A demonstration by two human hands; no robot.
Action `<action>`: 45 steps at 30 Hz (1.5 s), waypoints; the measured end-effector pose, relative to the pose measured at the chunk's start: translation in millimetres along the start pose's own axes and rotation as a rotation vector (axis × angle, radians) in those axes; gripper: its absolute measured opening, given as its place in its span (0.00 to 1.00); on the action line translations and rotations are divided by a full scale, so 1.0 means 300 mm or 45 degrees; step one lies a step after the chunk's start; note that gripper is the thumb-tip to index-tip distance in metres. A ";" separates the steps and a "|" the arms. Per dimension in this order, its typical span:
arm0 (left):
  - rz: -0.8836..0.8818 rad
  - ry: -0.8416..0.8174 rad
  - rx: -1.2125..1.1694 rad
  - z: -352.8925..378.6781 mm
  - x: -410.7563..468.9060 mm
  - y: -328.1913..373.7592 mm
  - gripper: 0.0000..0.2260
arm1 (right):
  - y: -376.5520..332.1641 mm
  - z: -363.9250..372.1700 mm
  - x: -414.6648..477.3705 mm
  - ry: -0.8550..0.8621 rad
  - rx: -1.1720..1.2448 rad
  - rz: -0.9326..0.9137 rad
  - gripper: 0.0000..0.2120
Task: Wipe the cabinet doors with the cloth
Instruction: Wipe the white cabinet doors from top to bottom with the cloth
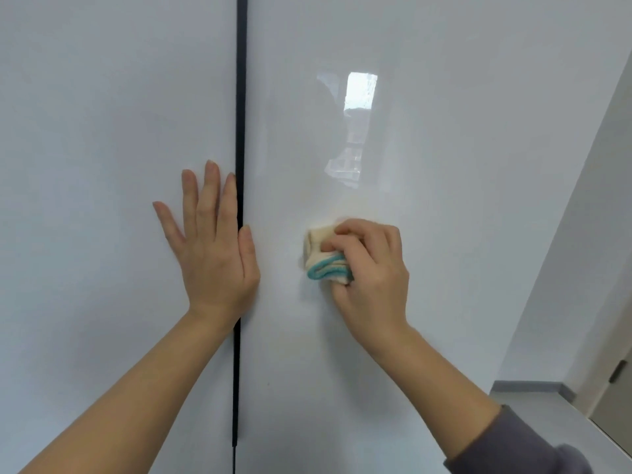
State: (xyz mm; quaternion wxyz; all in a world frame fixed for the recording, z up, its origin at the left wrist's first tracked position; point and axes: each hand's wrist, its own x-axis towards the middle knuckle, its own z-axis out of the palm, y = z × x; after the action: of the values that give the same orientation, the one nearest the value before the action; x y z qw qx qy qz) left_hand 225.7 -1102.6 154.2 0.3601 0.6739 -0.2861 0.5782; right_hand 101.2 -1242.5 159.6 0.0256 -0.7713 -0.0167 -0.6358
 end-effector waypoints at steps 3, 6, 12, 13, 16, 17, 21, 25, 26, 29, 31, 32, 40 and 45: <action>0.001 -0.008 -0.009 -0.002 0.000 -0.003 0.24 | -0.027 0.040 -0.071 -0.015 -0.012 -0.066 0.13; 0.002 -0.025 -0.009 -0.005 0.000 -0.007 0.23 | -0.038 0.074 -0.265 -0.170 0.005 -0.280 0.09; -0.006 -0.154 -0.047 -0.036 -0.004 -0.026 0.24 | -0.080 0.065 -0.123 -0.154 0.086 -0.215 0.09; -0.001 -0.183 -0.032 -0.047 -0.004 -0.034 0.23 | -0.092 0.066 -0.064 -0.093 0.095 -0.153 0.12; 0.034 -0.255 0.035 -0.072 -0.003 -0.053 0.23 | -0.130 0.101 0.009 0.039 0.091 -0.021 0.14; 0.050 -0.275 0.055 -0.080 -0.003 -0.060 0.23 | -0.142 0.118 -0.021 0.028 0.088 -0.044 0.14; 0.106 -0.328 0.099 -0.105 0.003 -0.077 0.22 | -0.168 0.162 -0.265 -0.150 0.103 -0.237 0.10; 0.130 -0.347 0.107 -0.123 0.008 -0.085 0.22 | -0.162 0.132 -0.201 -0.181 0.138 -0.213 0.13; 0.142 -0.349 0.081 -0.129 0.012 -0.085 0.22 | -0.167 0.127 -0.148 -0.135 0.135 -0.164 0.15; 0.201 -0.366 0.011 -0.154 -0.007 -0.114 0.21 | -0.180 0.146 -0.061 0.000 0.132 -0.012 0.14; 0.191 -0.384 -0.009 -0.177 -0.065 -0.148 0.21 | -0.191 0.171 -0.104 0.033 0.138 -0.020 0.12; 0.153 -0.392 -0.017 -0.187 -0.108 -0.167 0.22 | -0.193 0.184 -0.145 0.040 0.156 -0.024 0.11; 0.041 -0.445 -0.086 -0.152 -0.514 -0.149 0.22 | -0.197 0.239 -0.384 0.049 0.224 0.023 0.06; 0.041 -0.475 -0.030 -0.127 -0.630 -0.153 0.23 | -0.179 0.254 -0.512 -0.009 0.203 -0.020 0.05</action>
State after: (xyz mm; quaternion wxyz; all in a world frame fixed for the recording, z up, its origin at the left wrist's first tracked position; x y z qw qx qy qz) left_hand 209.0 -1050.8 -36.3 0.2993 0.7604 -0.3656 0.4457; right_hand 143.2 -1183.2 -4.8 0.0820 -0.7689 -0.0734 -0.6298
